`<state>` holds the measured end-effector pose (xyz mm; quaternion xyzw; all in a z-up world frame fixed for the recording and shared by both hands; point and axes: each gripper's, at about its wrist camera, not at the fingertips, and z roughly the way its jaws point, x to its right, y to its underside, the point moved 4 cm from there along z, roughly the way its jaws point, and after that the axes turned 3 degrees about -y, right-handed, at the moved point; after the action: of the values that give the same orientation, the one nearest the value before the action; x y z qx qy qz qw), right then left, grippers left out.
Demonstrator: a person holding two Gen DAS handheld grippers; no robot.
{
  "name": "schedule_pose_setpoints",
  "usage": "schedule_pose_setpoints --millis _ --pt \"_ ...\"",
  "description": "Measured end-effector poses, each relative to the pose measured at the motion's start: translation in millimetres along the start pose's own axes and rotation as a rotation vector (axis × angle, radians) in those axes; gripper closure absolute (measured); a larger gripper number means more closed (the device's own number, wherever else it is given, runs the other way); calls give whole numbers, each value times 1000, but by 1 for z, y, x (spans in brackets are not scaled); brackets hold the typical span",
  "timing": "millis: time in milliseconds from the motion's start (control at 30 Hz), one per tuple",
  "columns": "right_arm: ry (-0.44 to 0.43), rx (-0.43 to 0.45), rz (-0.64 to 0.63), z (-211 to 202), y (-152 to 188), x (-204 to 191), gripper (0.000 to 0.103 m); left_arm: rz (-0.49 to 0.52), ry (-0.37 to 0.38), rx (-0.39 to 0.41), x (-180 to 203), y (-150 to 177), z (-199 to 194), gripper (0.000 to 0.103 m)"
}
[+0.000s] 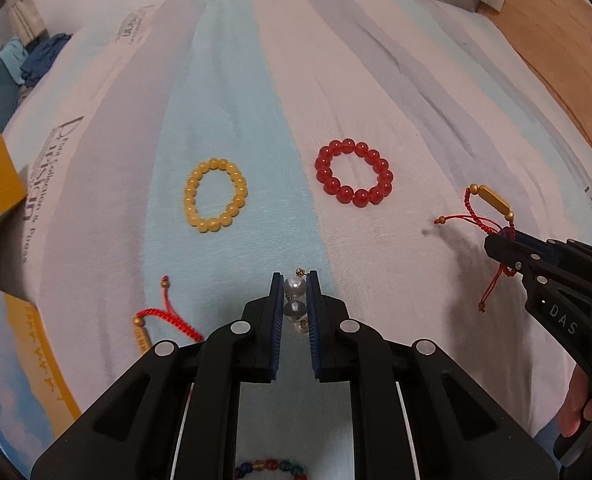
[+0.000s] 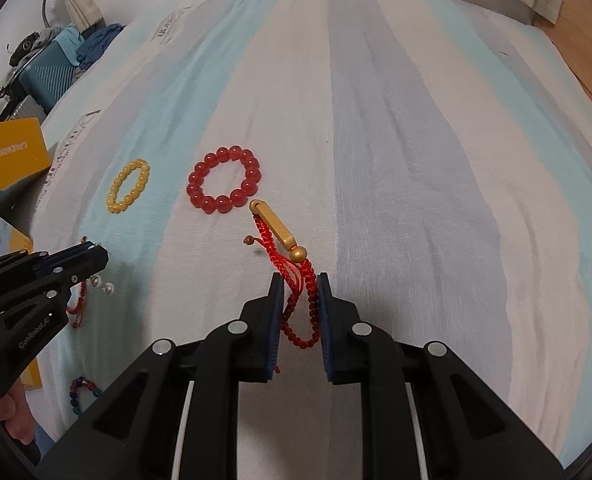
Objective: Organize jewelry
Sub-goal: 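Grasp the pearl pendant with the left tool while the right tool grasps the red string bracelet, then carry the pearl pendant and red string bracelet over the white box with both tools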
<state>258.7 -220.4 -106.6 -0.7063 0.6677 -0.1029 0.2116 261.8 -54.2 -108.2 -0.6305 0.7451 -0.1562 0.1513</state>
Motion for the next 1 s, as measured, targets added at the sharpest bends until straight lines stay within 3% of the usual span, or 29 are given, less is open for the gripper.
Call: schedule_pose_setpoints --millis 1000 --pt "-15 55 -49 -76 24 -56 87 -77 -43 107 -44 40 -100 93"
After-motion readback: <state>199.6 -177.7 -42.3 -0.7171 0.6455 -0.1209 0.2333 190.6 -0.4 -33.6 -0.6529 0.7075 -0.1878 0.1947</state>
